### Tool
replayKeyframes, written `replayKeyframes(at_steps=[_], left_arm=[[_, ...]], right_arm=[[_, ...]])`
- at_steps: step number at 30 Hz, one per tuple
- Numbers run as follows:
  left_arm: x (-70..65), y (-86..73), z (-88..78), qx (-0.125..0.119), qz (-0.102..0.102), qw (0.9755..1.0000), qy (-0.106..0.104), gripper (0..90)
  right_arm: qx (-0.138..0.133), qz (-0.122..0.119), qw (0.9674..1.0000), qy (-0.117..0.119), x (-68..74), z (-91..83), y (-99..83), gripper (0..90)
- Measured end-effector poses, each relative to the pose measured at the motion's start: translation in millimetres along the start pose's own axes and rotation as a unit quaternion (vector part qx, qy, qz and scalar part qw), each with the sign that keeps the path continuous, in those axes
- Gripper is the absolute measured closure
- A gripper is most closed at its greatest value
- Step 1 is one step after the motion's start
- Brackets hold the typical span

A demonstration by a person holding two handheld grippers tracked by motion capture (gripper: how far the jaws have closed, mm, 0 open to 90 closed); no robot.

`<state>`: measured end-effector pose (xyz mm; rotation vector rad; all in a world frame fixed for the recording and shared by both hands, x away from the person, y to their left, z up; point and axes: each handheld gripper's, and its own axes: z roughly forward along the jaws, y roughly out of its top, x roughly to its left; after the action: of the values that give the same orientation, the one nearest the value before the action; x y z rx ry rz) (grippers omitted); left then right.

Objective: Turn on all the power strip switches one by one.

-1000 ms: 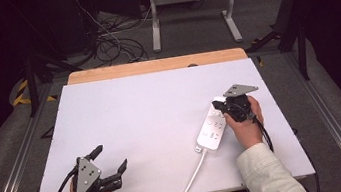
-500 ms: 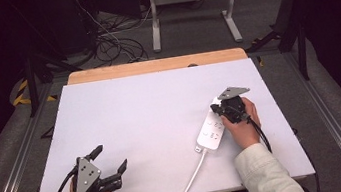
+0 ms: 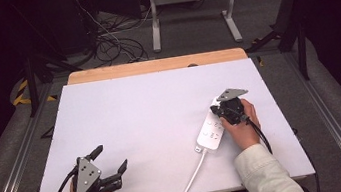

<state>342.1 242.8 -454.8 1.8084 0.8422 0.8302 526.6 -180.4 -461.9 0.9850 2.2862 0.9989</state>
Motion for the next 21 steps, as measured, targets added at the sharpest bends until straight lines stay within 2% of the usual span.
replayKeyframes(at_steps=[10,13,21], left_arm=[[0.0,0.1,-0.1,0.000,0.002,1.0000,0.001,16.2],[-0.1,0.1,-0.1,-0.001,0.002,1.0000,0.001,16.2],[-0.2,0.0,-0.3,-0.001,0.001,1.0000,0.002,16.2]], right_arm=[[0.001,0.000,1.0000,-0.009,2.9,1.2,-1.3,90.0],[-0.003,0.010,0.9999,-0.004,1.5,1.4,-2.5,90.0],[-0.001,0.018,0.9998,0.002,-0.1,2.0,-3.2,90.0]])
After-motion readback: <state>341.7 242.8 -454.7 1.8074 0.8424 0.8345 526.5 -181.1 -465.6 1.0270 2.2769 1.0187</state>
